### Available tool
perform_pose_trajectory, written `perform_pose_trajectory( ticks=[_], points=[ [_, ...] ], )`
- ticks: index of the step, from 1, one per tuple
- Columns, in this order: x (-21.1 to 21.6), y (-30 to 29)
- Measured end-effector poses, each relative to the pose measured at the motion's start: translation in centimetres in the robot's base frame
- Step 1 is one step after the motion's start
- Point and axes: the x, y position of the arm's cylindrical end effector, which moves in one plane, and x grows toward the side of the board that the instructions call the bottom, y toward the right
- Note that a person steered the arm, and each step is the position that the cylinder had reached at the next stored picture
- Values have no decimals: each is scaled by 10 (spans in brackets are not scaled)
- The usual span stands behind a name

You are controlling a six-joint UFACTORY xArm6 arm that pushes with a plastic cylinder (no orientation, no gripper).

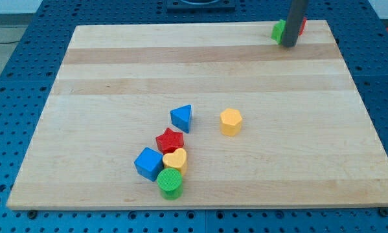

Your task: Push the green circle to the bottom of the red star

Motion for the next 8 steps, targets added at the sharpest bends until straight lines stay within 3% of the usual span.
perform_pose_trajectory(
  ticks=[1, 2, 3, 5, 6, 7, 8],
  points=[
    [6, 0],
    [64, 3],
    [154, -2],
    [327, -86],
    [356, -107],
    [355, -132],
    [355, -196]
  ],
)
